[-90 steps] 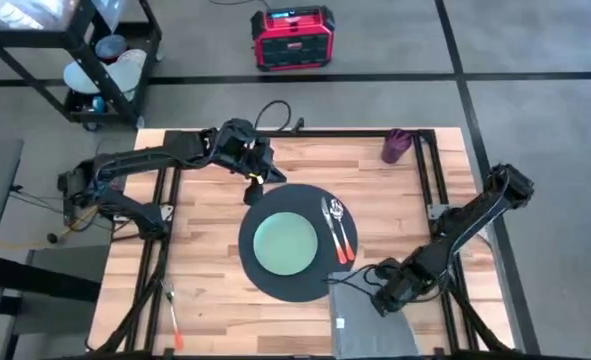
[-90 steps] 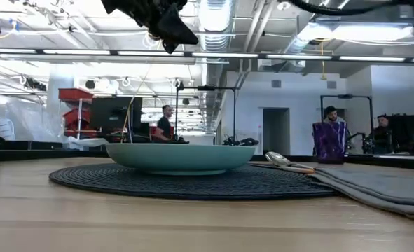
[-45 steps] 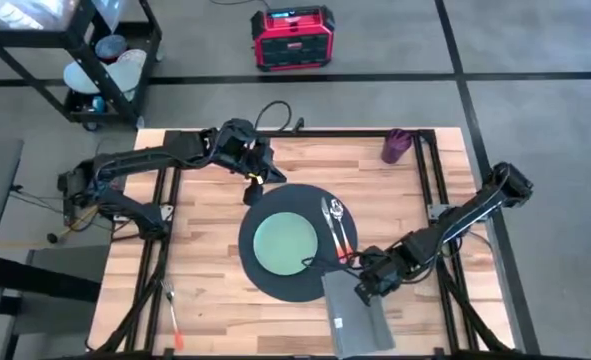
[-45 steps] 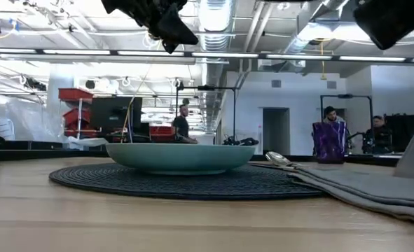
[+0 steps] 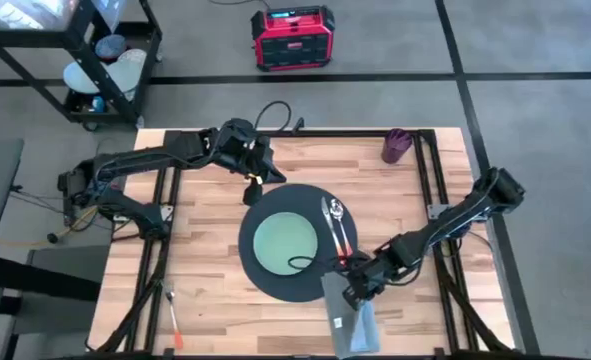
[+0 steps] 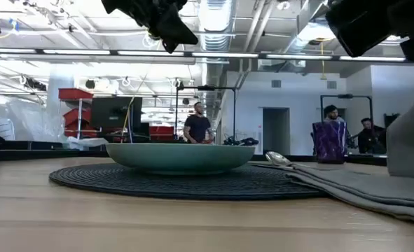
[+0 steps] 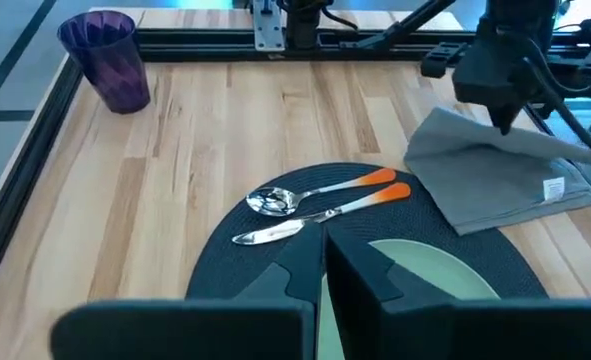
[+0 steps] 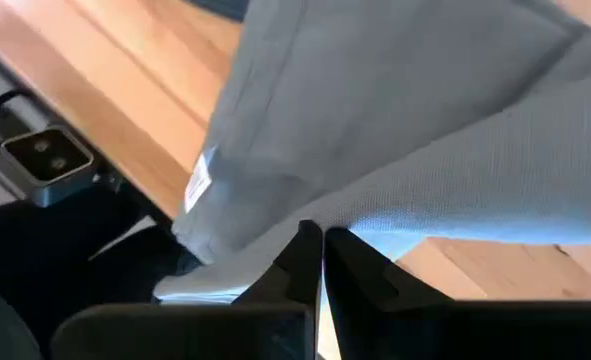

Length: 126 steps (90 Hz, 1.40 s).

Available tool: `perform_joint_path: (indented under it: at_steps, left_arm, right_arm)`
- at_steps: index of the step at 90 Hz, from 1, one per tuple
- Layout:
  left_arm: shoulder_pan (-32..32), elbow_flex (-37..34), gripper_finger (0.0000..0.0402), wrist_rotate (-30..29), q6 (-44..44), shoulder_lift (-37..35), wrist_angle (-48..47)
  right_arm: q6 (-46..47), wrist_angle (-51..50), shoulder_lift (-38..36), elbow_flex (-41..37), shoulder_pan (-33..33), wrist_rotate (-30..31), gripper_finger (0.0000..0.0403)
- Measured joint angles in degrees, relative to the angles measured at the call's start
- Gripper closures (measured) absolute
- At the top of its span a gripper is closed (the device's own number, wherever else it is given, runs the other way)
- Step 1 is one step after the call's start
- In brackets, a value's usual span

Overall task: Set table place
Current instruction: Fold the gray table napkin

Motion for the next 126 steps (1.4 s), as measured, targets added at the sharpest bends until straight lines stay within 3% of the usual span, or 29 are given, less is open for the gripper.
perform_joint_path:
  at_steps: [56,126]
  left_arm:
    - [0.00,0.01,0.0401,-0.13,-0.16,0.00,0.07]
    - [0.00,0.01,0.0401,-0.13,-0.83,0.00,0.08]
  right_arm:
    - [-13.29,2.71,0.49,2.23,-1.05,-3.26,0.0403]
    - [-19.45,10.22,0.49,2.23,-0.98,-3.43,0.0402]
